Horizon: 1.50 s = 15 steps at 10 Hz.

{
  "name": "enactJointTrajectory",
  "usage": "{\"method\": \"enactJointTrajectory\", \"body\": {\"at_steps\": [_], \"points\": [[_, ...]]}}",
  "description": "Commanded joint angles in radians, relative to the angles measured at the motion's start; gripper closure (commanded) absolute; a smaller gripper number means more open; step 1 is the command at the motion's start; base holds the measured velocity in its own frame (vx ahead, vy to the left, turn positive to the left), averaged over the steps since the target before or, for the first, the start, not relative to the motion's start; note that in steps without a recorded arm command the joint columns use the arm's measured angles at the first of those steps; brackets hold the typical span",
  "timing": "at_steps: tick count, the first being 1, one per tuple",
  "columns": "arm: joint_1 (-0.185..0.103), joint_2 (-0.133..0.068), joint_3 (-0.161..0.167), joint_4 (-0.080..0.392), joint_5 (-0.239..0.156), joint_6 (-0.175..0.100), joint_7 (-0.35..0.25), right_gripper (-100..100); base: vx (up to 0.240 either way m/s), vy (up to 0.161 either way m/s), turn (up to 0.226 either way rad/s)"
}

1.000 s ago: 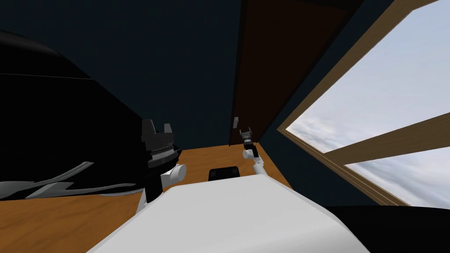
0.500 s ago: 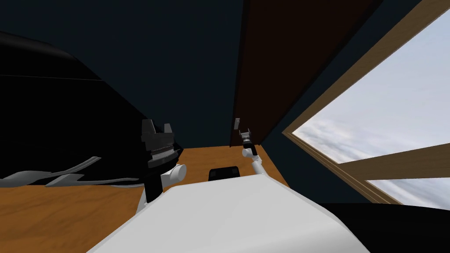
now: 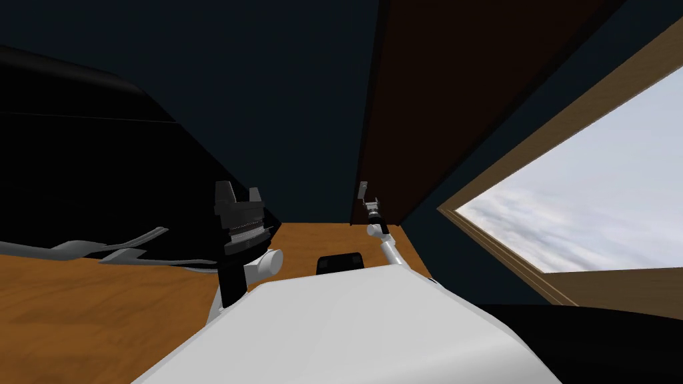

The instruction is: Pull the door open

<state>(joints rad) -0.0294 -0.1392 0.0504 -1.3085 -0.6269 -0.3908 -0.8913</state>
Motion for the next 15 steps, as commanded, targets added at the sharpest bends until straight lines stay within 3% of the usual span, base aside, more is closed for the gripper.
{"method": "enactJointTrajectory", "body": {"at_steps": [1, 6, 8, 10, 13, 15], "points": [[-0.025, -0.006, -0.003, 0.041, -0.03, 0.008, -0.032, -100, 0.056, -0.086, 0.122], [-0.087, -0.017, -0.005, 0.155, -0.111, 0.015, -0.121, -100, 0.054, -0.081, 0.107], [-0.088, -0.016, -0.005, 0.157, -0.112, 0.015, -0.12, -100, 0.03, -0.055, 0.068], [-0.077, -0.067, -0.019, 0.173, -0.128, 0.005, -0.163, -100, 0.128, 0.009, 0.162], [-0.064, -0.118, -0.035, 0.187, -0.143, -0.005, -0.203, -100, 0.179, 0.016, 0.136], [-0.052, -0.166, -0.049, 0.2, -0.158, -0.015, -0.241, -100, 0.159, 0.017, 0.156]]}}
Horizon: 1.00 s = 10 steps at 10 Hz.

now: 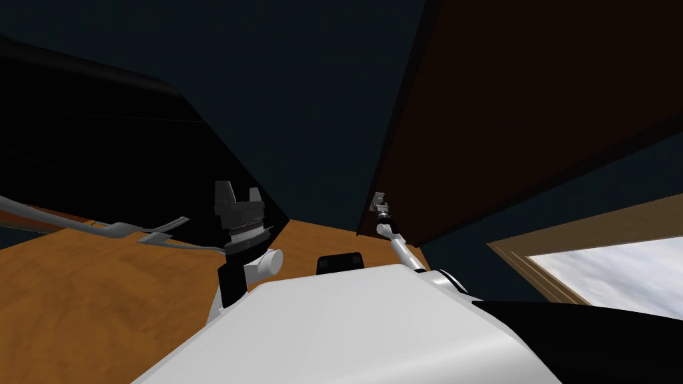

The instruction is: Pull the door open

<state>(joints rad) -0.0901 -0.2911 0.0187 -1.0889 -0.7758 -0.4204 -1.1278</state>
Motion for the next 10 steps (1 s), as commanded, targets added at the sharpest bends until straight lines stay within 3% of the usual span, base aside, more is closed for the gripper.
{"method": "enactJointTrajectory", "body": {"at_steps": [1, 2, 3, 4, 9, 10], "points": [[0.014, -0.033, -0.023, -0.014, -0.014, 0.011, -0.019, -100, 0.178, 0.001, 0.136], [0.017, -0.046, -0.027, -0.01, -0.018, 0.009, -0.028, -100, 0.161, -0.003, 0.092], [0.015, -0.031, -0.027, -0.018, -0.016, 0.013, -0.014, -100, 0.068, -0.002, 0.014], [0.015, -0.031, -0.027, -0.018, -0.016, 0.013, -0.014, 100, -0.011, 0.0, -0.024], [0.015, -0.031, -0.027, -0.018, -0.016, 0.013, -0.014, 100, -0.012, -0.003, 0.001], [0.021, -0.043, -0.016, -0.023, -0.014, 0.014, -0.027, 100, -0.105, -0.037, 0.112]]}}
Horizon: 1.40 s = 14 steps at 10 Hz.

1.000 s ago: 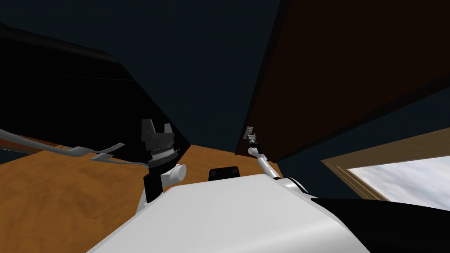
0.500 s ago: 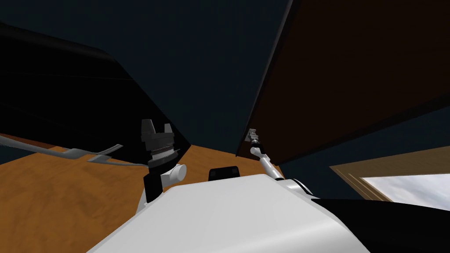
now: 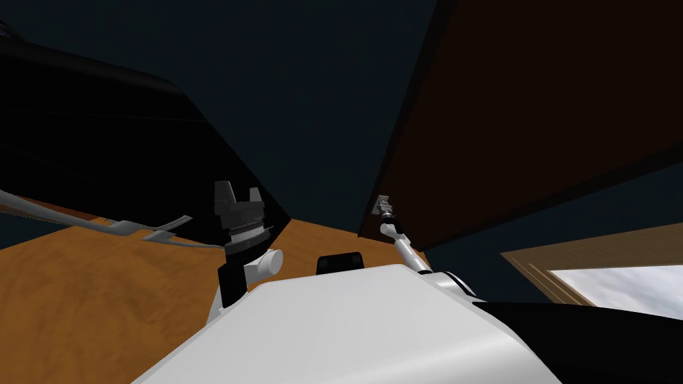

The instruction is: Pull the door open

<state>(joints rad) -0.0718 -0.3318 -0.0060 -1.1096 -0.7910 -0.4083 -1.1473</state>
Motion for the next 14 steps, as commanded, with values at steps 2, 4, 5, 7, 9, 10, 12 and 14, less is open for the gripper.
{"method": "enactJointTrajectory", "body": {"at_steps": [2, 4, 5, 7, 9, 10, 12, 14], "points": [[0.01, -0.015, 0.025, -0.011, 0.003, 0.001, -0.026, 100, -0.194, -0.064, 0.124], [0.019, -0.03, 0.044, -0.021, 0.005, 0.001, -0.048, 100, -0.227, -0.05, 0.115], [0.024, -0.038, 0.054, -0.027, 0.006, 0.001, -0.059, 100, -0.235, -0.053, 0.131], [0.035, -0.057, 0.078, -0.04, 0.009, 0.001, -0.086, 100, -0.243, -0.077, 0.157], [0.044, -0.072, 0.098, -0.05, 0.012, 0.001, -0.109, 100, -0.25, -0.049, 0.124], [0.043, -0.068, 0.091, -0.05, 0.011, 0.003, -0.099, 100, -0.107, -0.018, 0.031], [0.059, -0.092, 0.124, -0.065, 0.014, -0.003, -0.129, 100, -0.225, -0.072, 0.14], [0.072, -0.115, 0.152, -0.081, 0.017, -0.011, -0.155, 100, -0.232, -0.055, 0.125]]}}
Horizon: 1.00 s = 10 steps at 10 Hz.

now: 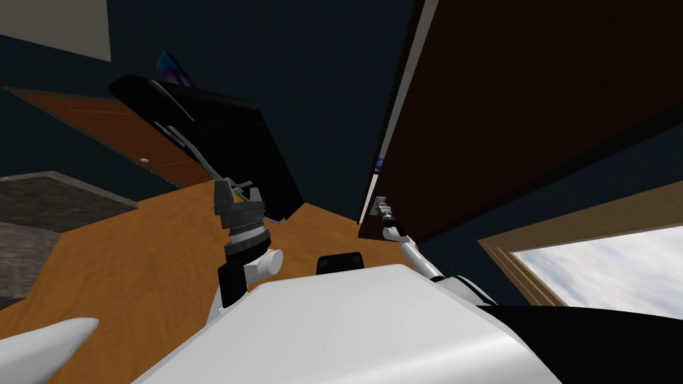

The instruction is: Pull the door open

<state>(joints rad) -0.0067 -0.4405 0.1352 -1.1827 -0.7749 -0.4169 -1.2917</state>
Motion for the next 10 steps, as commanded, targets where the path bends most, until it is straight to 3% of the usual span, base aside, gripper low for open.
{"method": "enactJointTrajectory", "body": {"at_steps": [1, 5, 6, 10], "points": [[0.012, -0.017, 0.022, -0.014, 0.002, -0.006, -0.021, 100, -0.245, -0.068, 0.126], [0.033, -0.057, 0.069, -0.041, 0.007, -0.019, -0.065, 100, -0.234, -0.08, 0.121], [0.031, -0.051, 0.062, -0.038, 0.006, -0.015, -0.056, 100, -0.097, -0.027, 0.034], [0.06, -0.102, 0.115, -0.066, 0.011, -0.042, -0.105, 100, -0.192, -0.075, 0.121]]}}
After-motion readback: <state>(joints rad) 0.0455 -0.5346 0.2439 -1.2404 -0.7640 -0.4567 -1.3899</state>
